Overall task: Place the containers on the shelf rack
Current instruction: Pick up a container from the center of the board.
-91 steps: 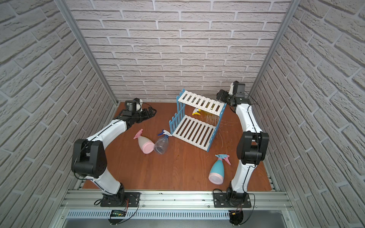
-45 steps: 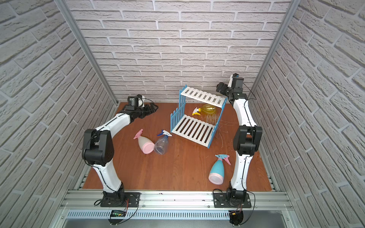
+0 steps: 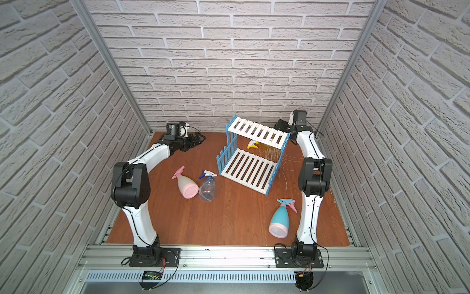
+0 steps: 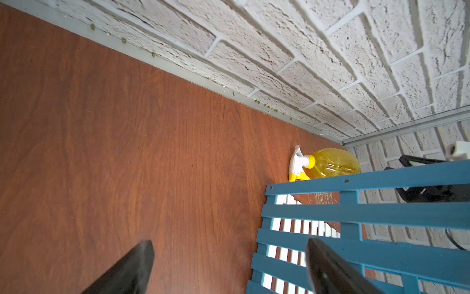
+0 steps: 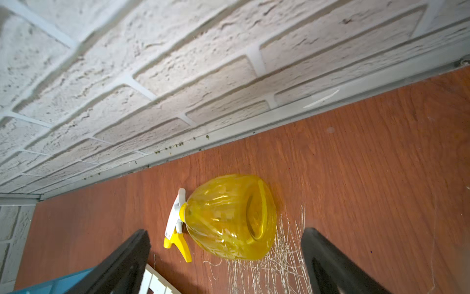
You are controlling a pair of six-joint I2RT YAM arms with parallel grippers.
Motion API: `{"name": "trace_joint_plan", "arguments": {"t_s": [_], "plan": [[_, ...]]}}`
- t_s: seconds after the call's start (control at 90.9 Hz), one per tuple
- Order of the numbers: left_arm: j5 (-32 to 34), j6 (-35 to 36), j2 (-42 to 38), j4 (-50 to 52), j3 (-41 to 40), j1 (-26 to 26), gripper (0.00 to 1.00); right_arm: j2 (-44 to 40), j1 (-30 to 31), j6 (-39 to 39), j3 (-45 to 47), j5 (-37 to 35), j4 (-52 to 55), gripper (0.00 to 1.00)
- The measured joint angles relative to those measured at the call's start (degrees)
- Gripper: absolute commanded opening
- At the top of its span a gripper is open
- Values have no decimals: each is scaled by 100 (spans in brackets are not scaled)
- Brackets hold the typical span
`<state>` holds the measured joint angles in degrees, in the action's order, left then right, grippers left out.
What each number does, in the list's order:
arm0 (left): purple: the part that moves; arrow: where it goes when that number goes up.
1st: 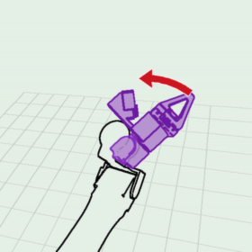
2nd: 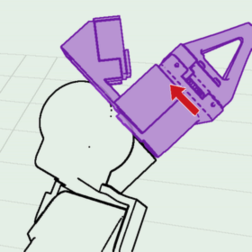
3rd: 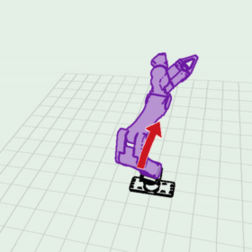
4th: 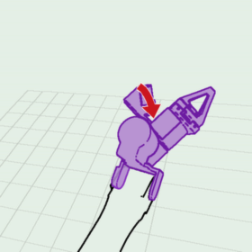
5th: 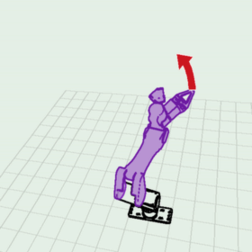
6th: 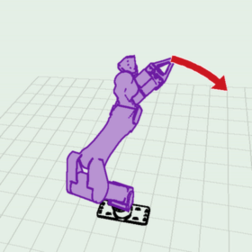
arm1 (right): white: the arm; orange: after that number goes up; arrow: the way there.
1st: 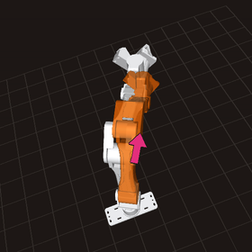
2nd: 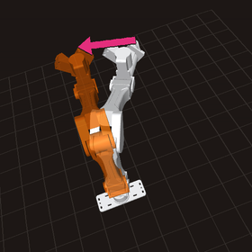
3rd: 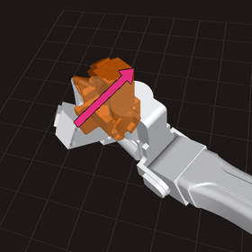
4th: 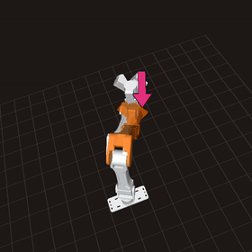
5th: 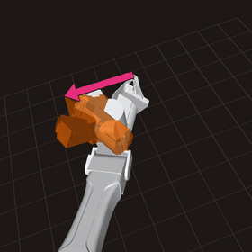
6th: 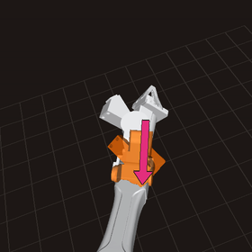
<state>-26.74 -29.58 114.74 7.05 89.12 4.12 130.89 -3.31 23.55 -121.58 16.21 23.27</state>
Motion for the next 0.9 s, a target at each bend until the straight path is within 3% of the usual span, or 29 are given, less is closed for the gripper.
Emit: {"name": "trace_joint_plan", "arguments": {"t_s": [0.253,0.528,0.902], "plan": [[-341,17,844,352,962,24,96,1165,-52,177,-1285,286,160,97],[-713,24,1733,887,2210,42,96,2142,-35,240,-1856,953,402,97],[-1117,380,3115,1989,4175,264,93,2568,328,-76,-2391,2238,483,95]]}}
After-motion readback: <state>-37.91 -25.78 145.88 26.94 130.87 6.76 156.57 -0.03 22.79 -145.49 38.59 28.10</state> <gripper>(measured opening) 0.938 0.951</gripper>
